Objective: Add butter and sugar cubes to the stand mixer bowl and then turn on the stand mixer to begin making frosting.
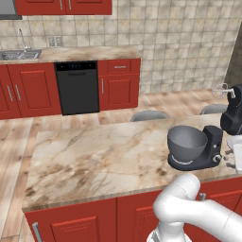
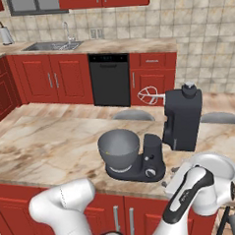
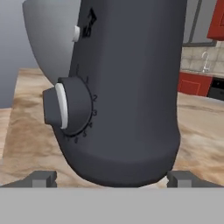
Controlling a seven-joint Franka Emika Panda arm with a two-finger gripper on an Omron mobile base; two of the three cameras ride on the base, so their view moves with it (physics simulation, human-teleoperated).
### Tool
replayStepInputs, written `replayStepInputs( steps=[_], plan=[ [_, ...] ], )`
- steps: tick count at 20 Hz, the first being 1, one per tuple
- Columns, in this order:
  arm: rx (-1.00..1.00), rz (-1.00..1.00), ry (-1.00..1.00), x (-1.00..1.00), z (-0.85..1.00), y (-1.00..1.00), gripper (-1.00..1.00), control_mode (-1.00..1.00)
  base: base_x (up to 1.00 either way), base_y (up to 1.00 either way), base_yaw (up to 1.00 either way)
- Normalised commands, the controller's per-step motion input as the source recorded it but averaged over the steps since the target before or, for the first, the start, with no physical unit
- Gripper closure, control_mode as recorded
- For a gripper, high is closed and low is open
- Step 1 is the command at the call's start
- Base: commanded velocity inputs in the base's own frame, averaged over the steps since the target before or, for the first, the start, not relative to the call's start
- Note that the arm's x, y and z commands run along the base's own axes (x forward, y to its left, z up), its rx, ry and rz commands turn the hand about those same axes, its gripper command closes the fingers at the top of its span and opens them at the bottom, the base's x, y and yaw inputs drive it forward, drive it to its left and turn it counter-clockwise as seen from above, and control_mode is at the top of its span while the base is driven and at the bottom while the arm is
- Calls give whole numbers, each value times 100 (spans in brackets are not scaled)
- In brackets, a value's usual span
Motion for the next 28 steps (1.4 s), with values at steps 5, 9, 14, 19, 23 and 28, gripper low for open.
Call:
replayStepInputs(
  steps=[5, 9, 14, 19, 23, 28],
  plan=[
    [0, 0, 0, 10, -14, -4, -100, -100, 0, 0, 0],
    [0, 0, 0, 8, -13, -10, -100, -100, 0, 0, 0],
    [0, 0, 0, 10, -11, -15, -100, -100, 0, 0, 0],
    [0, 0, 0, 19, -10, -11, -100, -100, 0, 0, 0],
    [0, 0, 0, 21, -9, -10, -100, -100, 0, 0, 0],
    [0, 0, 0, 14, -13, -13, -100, -100, 0, 0, 0]
  ],
)
